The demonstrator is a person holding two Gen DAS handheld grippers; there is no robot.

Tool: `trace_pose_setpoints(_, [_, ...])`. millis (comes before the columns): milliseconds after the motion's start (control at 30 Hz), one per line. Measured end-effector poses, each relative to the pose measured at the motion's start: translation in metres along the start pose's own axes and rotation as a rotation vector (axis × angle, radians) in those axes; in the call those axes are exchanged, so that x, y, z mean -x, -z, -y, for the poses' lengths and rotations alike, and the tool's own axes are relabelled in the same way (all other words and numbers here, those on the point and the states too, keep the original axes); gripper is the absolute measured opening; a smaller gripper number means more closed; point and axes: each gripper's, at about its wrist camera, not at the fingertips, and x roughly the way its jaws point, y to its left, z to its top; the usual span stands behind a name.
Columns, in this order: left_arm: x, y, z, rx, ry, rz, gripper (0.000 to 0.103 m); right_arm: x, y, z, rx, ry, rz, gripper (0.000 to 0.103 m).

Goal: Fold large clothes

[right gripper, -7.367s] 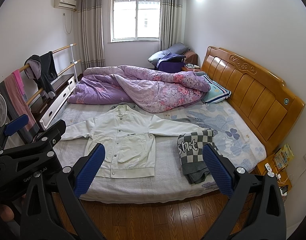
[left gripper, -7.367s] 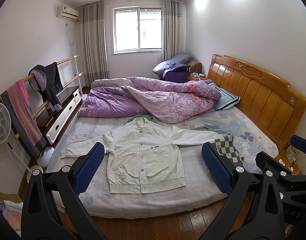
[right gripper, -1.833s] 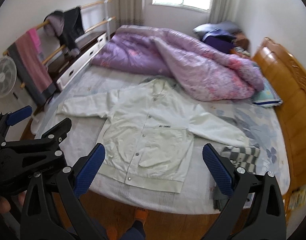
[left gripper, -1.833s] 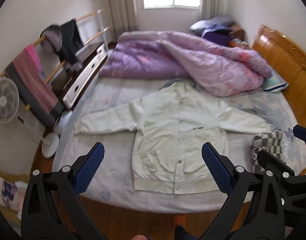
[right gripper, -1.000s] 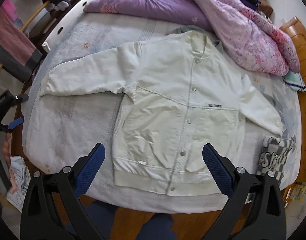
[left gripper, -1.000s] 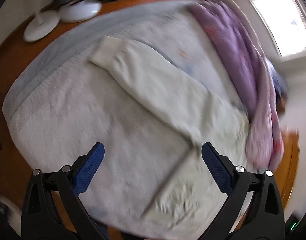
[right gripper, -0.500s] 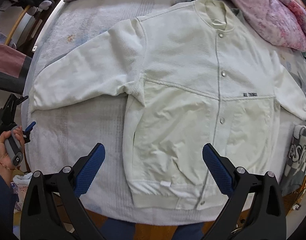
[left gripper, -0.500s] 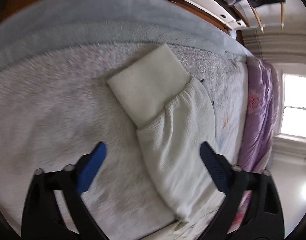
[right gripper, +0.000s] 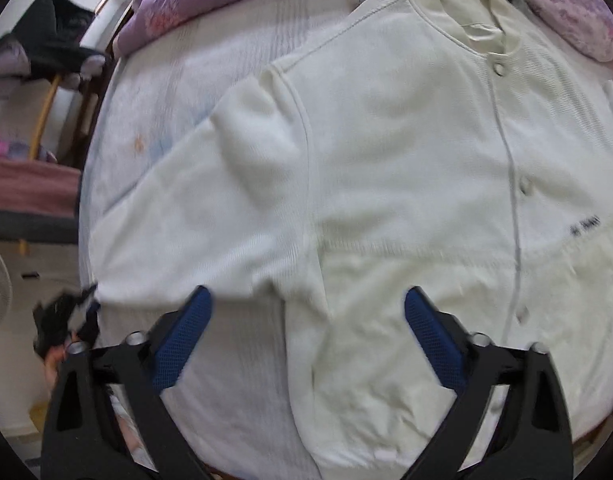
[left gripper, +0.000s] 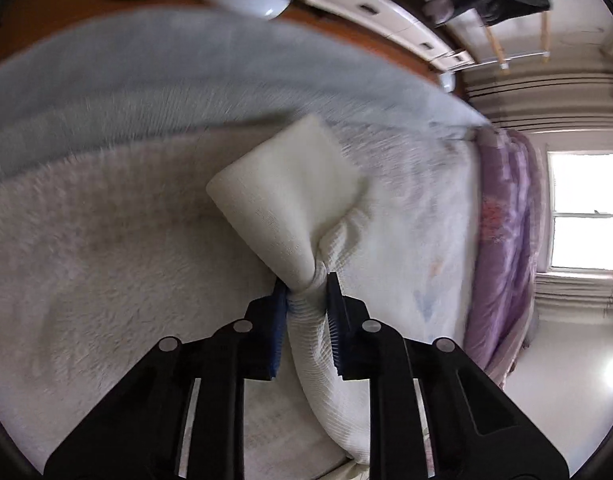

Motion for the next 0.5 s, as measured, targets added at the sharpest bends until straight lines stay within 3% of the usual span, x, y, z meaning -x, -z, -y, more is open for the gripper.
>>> trace_pose_setpoints(33, [0.011,0.001,0.006,-0.014,0.016,0.020,0.018,-0.010,-0.012,0.003,-0.007,-0.001,-0.004,0.045])
trace_pose_setpoints(67, [0.022,0.003,0.011,-0.030,0.038,0.038,0.018,-0.015,-0.018,0.005,-0.015,-0.014,-0.005,0.026])
trace_pose_setpoints(100, [0.030,0.006,0.016,-0.046,0.054,0.052,0.018,-0.024,-0.029,0.009,-0.027,-0.032,-0.005,0.016])
trace_pose_setpoints(200, [0.058,0.019,0.041,-0.149,0.068,0.100,0.018,-0.049,-0.054,0.015,-0.040,-0.059,-0.010,0.004])
trace_pose_setpoints(333, [0.085,0.040,0.081,-0.281,0.096,0.154,0.018,-0.082,-0.074,0.011,-0.013,-0.137,-0.073,0.003])
trace_pose_setpoints(433, [0.092,0.059,0.121,-0.348,0.142,0.179,0.018,-0.116,-0.076,0.014,-0.014,-0.096,-0.159,0.000])
trace_pose_setpoints(500, [0.097,0.079,0.156,-0.428,0.172,0.189,0.018,-0.126,-0.081,0.020,-0.043,-0.119,-0.167,0.000])
